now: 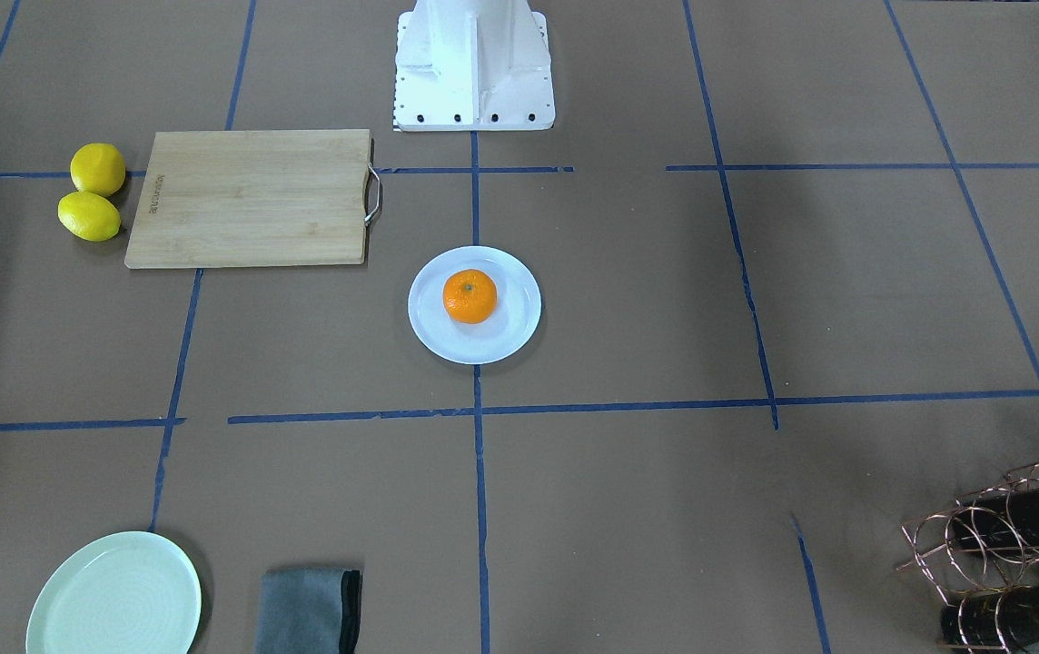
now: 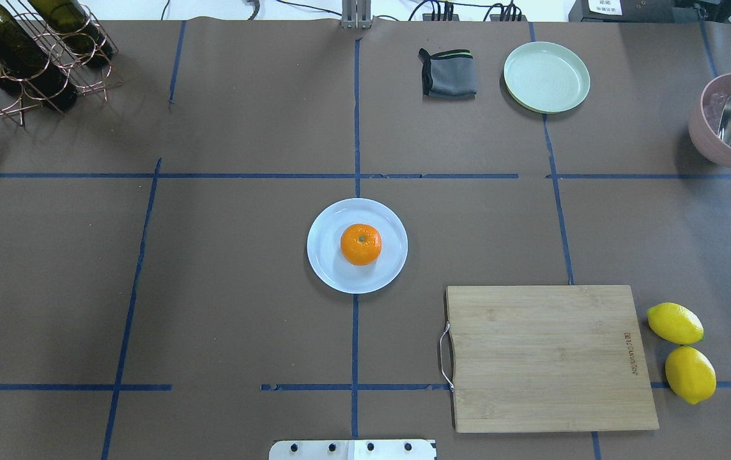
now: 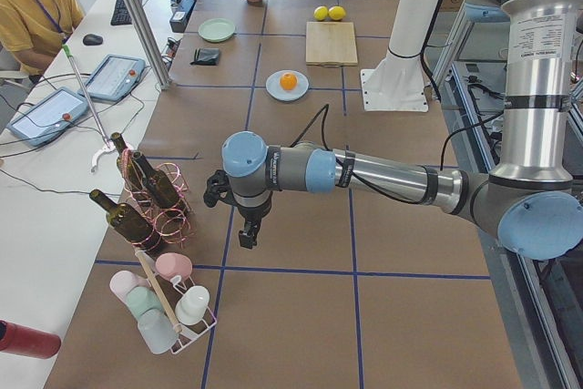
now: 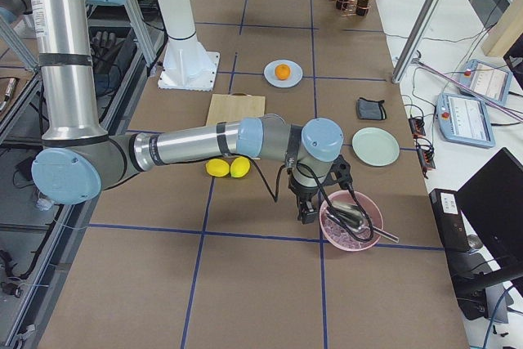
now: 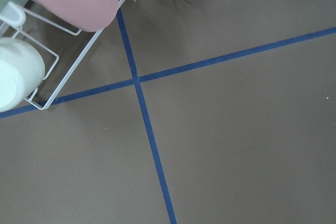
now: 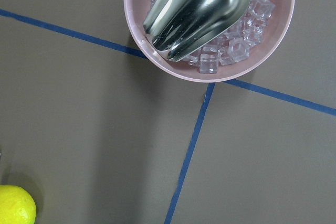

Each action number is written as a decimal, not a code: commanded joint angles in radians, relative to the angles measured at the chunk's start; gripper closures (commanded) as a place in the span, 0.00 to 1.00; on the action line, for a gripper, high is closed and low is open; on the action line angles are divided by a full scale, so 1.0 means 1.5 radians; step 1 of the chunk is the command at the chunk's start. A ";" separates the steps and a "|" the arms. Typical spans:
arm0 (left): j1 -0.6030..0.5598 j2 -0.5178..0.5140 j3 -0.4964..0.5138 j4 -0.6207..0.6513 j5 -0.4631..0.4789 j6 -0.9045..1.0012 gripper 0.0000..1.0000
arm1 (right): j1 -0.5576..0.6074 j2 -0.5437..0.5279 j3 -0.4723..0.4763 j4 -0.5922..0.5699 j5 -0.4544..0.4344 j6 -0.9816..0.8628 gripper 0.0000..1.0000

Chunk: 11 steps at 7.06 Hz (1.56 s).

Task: Pick orange to plate

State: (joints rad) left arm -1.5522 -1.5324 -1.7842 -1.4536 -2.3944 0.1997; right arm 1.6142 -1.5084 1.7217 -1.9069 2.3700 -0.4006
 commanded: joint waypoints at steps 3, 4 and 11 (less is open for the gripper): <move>0.001 -0.021 -0.002 0.000 0.000 0.001 0.00 | -0.006 0.002 -0.011 0.052 0.009 0.049 0.00; 0.001 -0.021 0.004 -0.003 0.000 0.001 0.00 | -0.006 -0.001 -0.028 0.087 0.010 0.049 0.00; 0.003 -0.021 0.000 -0.009 0.000 0.002 0.00 | -0.005 0.001 -0.023 0.093 0.029 0.047 0.00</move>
State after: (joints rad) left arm -1.5479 -1.5619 -1.7814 -1.4656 -2.3945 0.2023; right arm 1.6060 -1.5064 1.6870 -1.7673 2.4128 -0.3296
